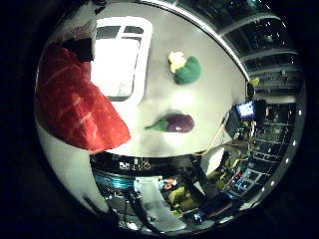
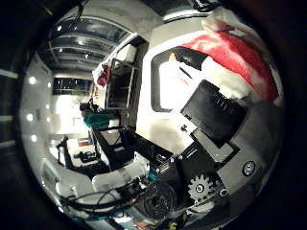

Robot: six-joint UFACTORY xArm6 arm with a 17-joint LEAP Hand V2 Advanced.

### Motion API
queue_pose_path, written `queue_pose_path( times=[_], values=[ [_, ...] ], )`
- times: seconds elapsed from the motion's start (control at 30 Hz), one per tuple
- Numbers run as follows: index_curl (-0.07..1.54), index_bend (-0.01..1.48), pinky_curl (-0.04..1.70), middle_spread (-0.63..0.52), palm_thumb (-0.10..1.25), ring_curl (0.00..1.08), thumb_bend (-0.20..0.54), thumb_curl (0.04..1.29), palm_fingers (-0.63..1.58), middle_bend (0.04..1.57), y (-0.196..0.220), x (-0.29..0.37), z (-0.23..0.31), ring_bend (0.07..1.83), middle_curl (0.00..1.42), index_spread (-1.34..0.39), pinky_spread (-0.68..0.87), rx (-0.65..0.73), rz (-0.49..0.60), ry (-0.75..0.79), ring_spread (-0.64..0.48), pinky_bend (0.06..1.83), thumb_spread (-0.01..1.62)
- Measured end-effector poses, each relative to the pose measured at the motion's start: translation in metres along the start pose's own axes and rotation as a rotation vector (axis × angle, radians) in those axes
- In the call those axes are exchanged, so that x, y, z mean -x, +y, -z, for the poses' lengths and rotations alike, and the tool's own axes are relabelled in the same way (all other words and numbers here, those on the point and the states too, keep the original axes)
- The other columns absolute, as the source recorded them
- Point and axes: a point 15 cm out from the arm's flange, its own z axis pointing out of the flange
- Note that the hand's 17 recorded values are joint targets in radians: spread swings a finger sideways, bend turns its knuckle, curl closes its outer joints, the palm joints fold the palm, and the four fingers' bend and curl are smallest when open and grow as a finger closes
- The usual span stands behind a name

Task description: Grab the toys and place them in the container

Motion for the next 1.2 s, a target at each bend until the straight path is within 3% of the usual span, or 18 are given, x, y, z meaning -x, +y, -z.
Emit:
queue_pose_path(
  times=[0.07,0.1,0.13,0.2,0.3,0.43,0.53,0.77,1.07,1.2],
  values=[
    [0.65,0.75,0.71,-0.15,0.88,0.51,-0.046,0.55,0.82,1.14,-0.005,0.02,-0.014,1.32,0.54,-0.32,-0.37,-0.015,0.058,-0.003,-0.22,1.15,0.94],
    [0.71,0.75,0.81,-0.16,0.85,0.55,-0.046,0.53,0.03,0.96,-0.004,0.027,-0.021,1.18,0.51,-0.37,-0.24,-0.005,0.096,-0.002,-0.18,1.08,0.95],
    [0.57,0.64,0.68,-0.14,0.83,0.41,-0.039,0.5,-0.06,0.83,-0.004,0.035,-0.024,0.95,0.43,-0.44,-0.07,0.004,0.141,-0.002,-0.1,0.99,0.96],
    [0.45,0.51,0.55,-0.07,0.77,0.27,-0.047,0.47,-0.21,0.62,-0.004,0.045,-0.028,0.69,0.34,-0.48,0.17,0.03,0.231,-0.001,0.04,0.85,0.96],
    [0.37,0.33,0.44,0.0,0.69,0.21,-0.047,0.41,-0.17,0.4,0.004,0.05,-0.033,0.5,0.28,-0.49,0.37,0.105,0.3,0.0,0.15,0.69,0.97],
    [0.32,0.18,0.38,0.04,0.61,0.18,-0.042,0.36,-0.09,0.26,0.001,0.044,-0.026,0.38,0.26,-0.5,0.44,0.101,0.324,0.002,0.19,0.58,0.96],
    [0.3,0.16,0.34,0.05,0.58,0.18,-0.031,0.34,-0.05,0.19,-0.003,0.029,-0.007,0.31,0.27,-0.48,0.45,0.071,0.315,0.006,0.21,0.53,0.96],
    [0.27,0.16,0.32,0.08,0.58,0.2,-0.028,0.32,0.01,0.21,0.02,-0.074,0.028,0.29,0.29,-0.39,0.45,0.07,0.166,0.06,0.21,0.49,0.96],
    [0.26,0.15,0.31,0.08,0.58,0.23,-0.028,0.31,0.05,0.2,0.122,-0.236,0.025,0.3,0.32,-0.36,0.45,0.144,-0.059,0.108,0.21,0.5,0.97],
    [0.26,0.16,0.31,0.08,0.58,0.23,-0.027,0.31,0.04,0.2,0.171,-0.288,0.019,0.29,0.32,-0.36,0.44,0.183,-0.111,0.1,0.21,0.5,0.97]
  ],
)
